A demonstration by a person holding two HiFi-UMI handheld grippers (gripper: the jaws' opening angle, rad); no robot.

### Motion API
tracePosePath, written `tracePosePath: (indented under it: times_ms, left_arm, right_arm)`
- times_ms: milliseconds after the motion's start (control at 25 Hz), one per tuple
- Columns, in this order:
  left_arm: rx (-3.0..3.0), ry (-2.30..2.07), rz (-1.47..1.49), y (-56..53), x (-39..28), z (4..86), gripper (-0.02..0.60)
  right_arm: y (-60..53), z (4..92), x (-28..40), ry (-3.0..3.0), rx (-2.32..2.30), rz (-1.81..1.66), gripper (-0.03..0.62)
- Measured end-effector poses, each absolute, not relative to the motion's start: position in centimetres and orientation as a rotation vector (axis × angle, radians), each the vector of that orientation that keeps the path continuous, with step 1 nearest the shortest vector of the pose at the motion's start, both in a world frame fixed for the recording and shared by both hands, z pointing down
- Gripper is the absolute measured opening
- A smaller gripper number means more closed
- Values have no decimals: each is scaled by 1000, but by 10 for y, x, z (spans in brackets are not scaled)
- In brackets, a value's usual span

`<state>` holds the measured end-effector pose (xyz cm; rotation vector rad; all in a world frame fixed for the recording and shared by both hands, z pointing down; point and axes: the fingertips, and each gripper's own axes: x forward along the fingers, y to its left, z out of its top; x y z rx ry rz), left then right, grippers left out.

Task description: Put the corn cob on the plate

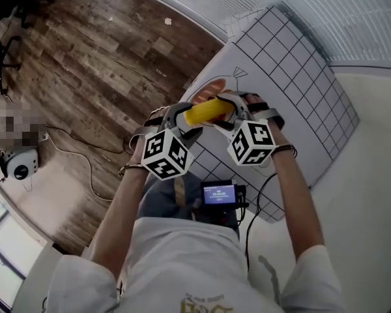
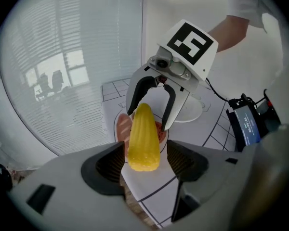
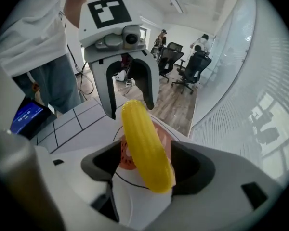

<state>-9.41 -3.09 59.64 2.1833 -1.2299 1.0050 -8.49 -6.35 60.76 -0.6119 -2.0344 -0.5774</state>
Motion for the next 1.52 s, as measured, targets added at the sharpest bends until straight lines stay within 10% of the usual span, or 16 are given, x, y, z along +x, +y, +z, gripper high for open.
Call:
tracePosePath:
  times_ms: [1520]
  left_arm:
    - [2112,-1162,1192,-38,-88,607,258]
  right_arm:
    - [-53,608,-85,-1921,-757,-556,256]
